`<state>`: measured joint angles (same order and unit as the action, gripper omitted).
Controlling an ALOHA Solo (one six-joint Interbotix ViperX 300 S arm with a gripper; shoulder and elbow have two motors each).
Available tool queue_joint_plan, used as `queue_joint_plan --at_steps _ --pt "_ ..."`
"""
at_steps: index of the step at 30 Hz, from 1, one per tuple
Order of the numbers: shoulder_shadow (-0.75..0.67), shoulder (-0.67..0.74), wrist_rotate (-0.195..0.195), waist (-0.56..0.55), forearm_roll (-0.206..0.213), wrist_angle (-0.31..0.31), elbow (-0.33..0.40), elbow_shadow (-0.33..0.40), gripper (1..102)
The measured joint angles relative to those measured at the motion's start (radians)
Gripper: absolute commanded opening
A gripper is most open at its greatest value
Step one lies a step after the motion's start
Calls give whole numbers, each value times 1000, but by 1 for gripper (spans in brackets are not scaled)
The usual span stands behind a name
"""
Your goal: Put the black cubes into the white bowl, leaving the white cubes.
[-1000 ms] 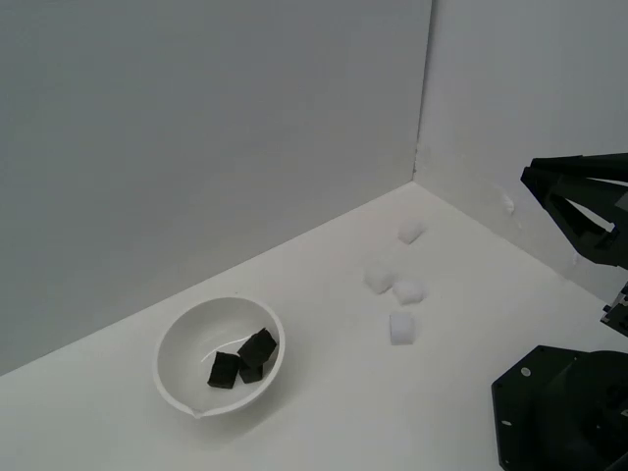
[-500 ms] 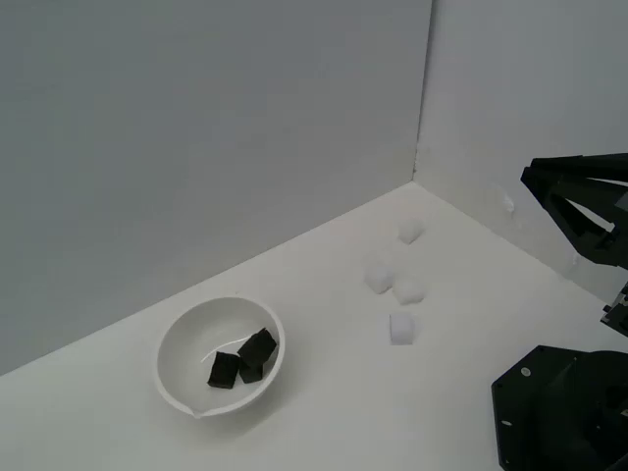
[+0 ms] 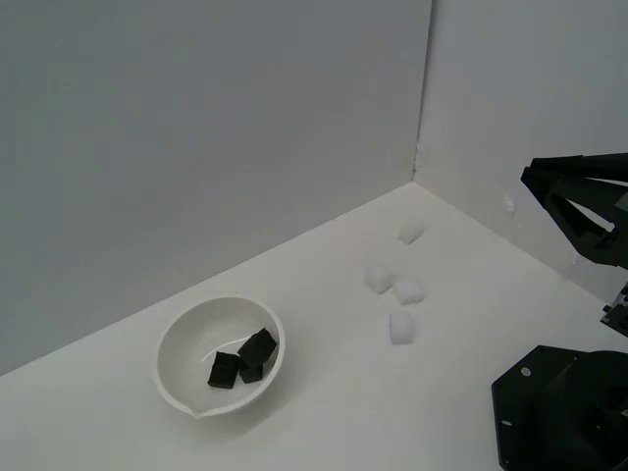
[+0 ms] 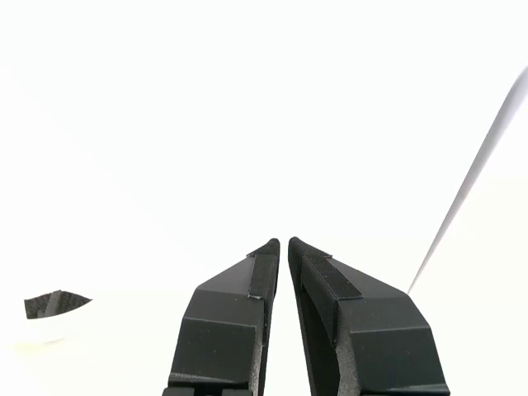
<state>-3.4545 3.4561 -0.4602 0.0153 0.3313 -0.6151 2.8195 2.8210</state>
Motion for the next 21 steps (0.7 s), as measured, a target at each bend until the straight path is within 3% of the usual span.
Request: queue_joint_plan --at_steps 21 --pt "-2 0 -11 0 0 -2 0 0 3"
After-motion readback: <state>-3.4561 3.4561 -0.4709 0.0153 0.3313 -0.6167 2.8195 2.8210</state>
